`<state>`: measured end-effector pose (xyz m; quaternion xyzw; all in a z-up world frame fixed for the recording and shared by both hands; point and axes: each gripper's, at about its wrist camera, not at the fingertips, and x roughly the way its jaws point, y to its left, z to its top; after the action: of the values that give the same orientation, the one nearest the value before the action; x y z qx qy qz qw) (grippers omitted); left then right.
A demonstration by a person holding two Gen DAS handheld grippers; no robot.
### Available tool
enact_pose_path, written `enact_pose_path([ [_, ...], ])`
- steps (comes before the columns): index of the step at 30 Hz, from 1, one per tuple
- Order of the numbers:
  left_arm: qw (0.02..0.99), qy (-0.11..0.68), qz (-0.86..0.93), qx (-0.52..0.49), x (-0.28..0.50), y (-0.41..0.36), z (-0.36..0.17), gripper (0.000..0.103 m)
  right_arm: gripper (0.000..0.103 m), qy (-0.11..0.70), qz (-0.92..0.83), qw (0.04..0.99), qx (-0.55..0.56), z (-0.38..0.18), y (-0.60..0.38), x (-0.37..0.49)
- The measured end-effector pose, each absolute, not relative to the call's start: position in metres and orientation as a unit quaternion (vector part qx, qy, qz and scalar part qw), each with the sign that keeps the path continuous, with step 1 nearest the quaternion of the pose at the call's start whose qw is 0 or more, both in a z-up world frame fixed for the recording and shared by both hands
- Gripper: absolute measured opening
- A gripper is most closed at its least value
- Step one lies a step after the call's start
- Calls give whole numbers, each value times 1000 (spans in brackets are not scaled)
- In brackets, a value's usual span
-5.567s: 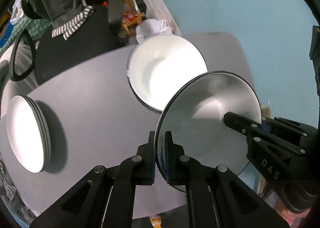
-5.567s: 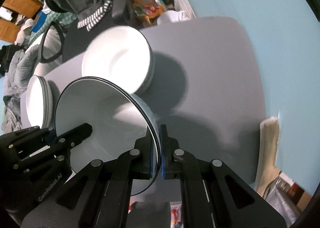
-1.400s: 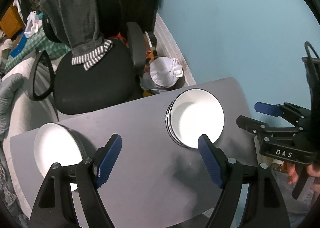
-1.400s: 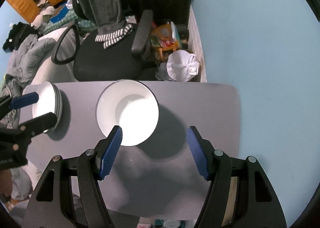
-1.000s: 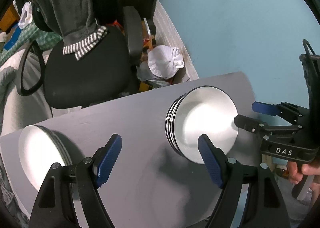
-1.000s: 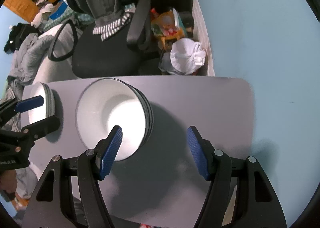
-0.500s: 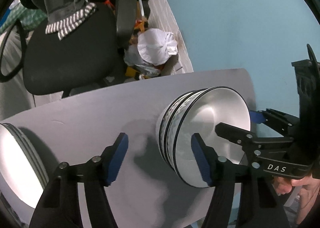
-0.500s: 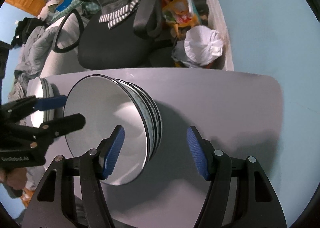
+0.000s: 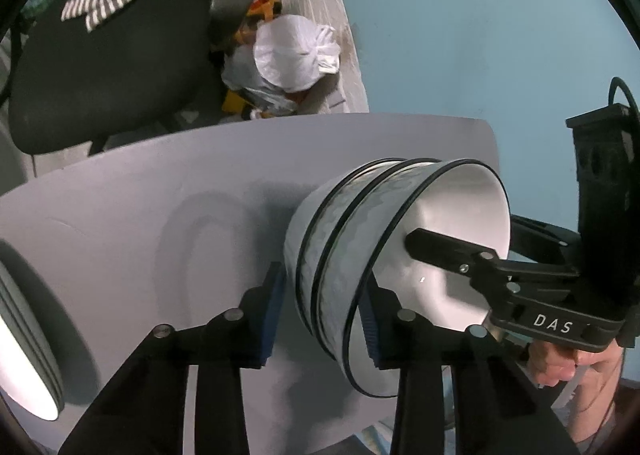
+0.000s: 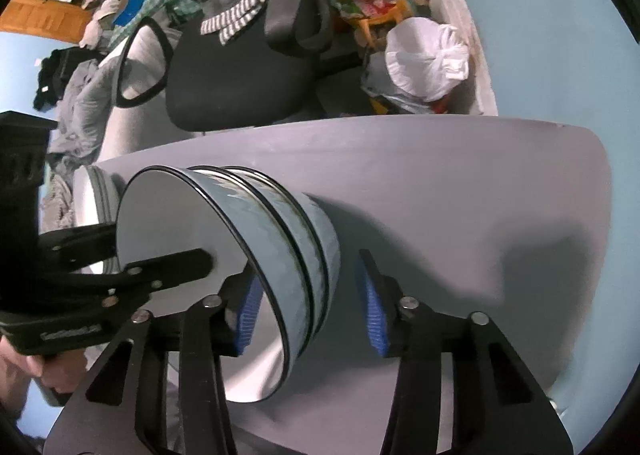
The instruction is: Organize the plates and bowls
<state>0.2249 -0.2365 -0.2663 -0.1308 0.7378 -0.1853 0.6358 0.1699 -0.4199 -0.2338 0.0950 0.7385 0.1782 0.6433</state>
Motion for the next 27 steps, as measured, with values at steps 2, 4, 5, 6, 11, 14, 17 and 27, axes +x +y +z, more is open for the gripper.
enact_pose_path([
  [2,631,741,-187,-133,226,-236,-267,35,38,745,183,633,103,-235,-420,171],
  [4,627,744,-191,-132,228,-237,-268,35,38,749,182,629,102,-235,-419,172],
  [5,625,745,-193,-131,228,-237,-269,34,38,751,181,627,103,-235,-419,172],
  [6,623,747,-193,-130,229,-236,-269,33,38,753,181,624,104,-236,-419,173],
  [11,613,753,-193,-140,231,-234,-272,33,38,758,179,620,96,-236,-417,176],
  [14,619,749,-195,-134,230,-237,-271,36,41,762,169,618,91,-238,-416,175],
  [17,617,750,-198,-135,228,-241,-275,47,48,768,164,610,104,-241,-416,175],
  [27,620,740,-210,-155,225,-236,-276,48,51,764,177,607,132,-245,-417,175],
])
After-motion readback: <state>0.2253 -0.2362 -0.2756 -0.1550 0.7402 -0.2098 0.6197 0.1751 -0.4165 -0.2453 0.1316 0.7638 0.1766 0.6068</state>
